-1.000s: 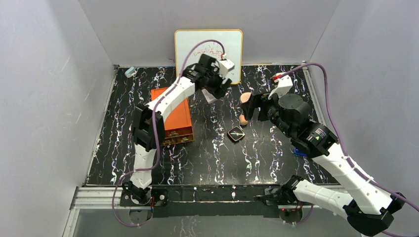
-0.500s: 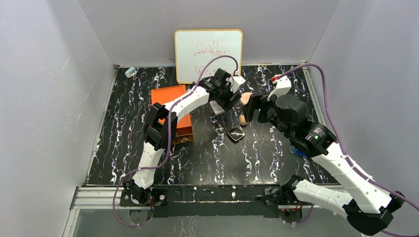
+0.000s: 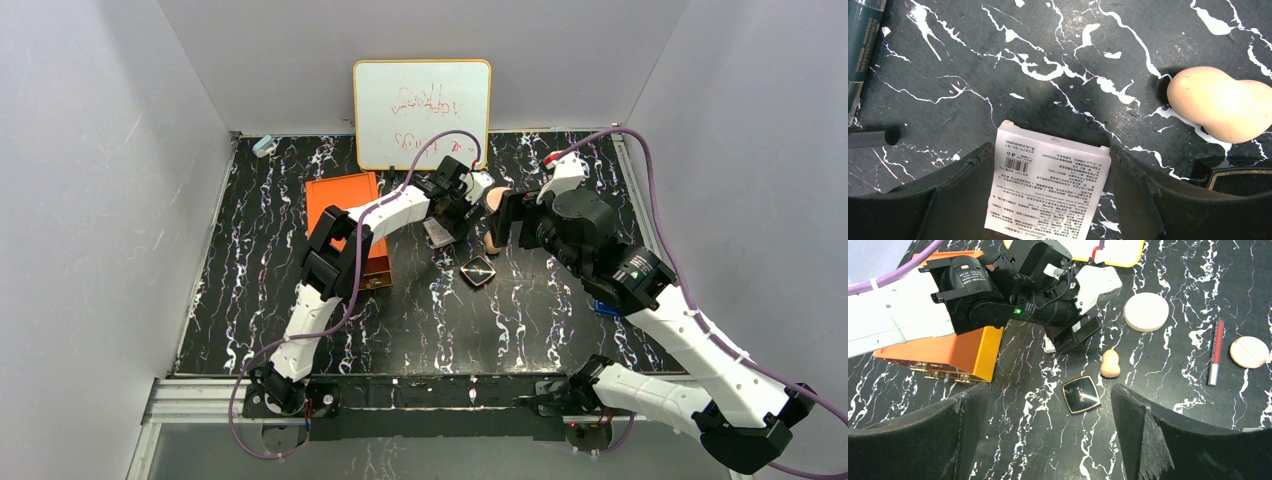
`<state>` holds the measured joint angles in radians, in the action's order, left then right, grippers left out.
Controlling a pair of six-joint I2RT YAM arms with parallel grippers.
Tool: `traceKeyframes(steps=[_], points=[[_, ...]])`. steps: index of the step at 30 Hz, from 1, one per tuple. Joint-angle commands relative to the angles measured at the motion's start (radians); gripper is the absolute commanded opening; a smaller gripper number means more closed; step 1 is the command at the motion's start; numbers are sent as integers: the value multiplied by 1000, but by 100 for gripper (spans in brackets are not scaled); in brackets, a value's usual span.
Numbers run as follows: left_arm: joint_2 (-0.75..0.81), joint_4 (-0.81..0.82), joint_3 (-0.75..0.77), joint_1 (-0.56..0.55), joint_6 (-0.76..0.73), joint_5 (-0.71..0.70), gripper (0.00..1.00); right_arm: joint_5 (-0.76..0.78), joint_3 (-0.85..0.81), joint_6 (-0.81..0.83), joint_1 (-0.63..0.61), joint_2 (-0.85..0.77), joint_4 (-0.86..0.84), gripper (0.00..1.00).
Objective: Organize the makeup
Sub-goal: Move the makeup to the center of the board.
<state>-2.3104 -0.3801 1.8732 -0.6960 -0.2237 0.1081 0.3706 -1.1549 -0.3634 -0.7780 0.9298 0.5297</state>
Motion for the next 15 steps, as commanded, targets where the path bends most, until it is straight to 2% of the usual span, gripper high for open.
traceKeyframes(steps=[1, 2, 3, 5, 7, 15], points=[[41, 4, 16, -3, -2, -12, 54, -18, 4, -6, 5, 8, -23, 98], [47, 5, 18, -3, -4, -15, 60, -21, 6, -6, 5, 11, -25, 98], [57, 5, 23, -3, -5, -19, 78, -24, 6, -7, 5, 15, -25, 98], [74, 3, 36, -3, -9, -26, 96, -28, 6, -8, 5, 18, -27, 98], [95, 3, 48, -3, -15, -31, 98, -30, 5, -9, 4, 20, -30, 98], [230, -15, 116, -1, -30, -63, 99, -26, -8, -14, 5, 29, -21, 98]])
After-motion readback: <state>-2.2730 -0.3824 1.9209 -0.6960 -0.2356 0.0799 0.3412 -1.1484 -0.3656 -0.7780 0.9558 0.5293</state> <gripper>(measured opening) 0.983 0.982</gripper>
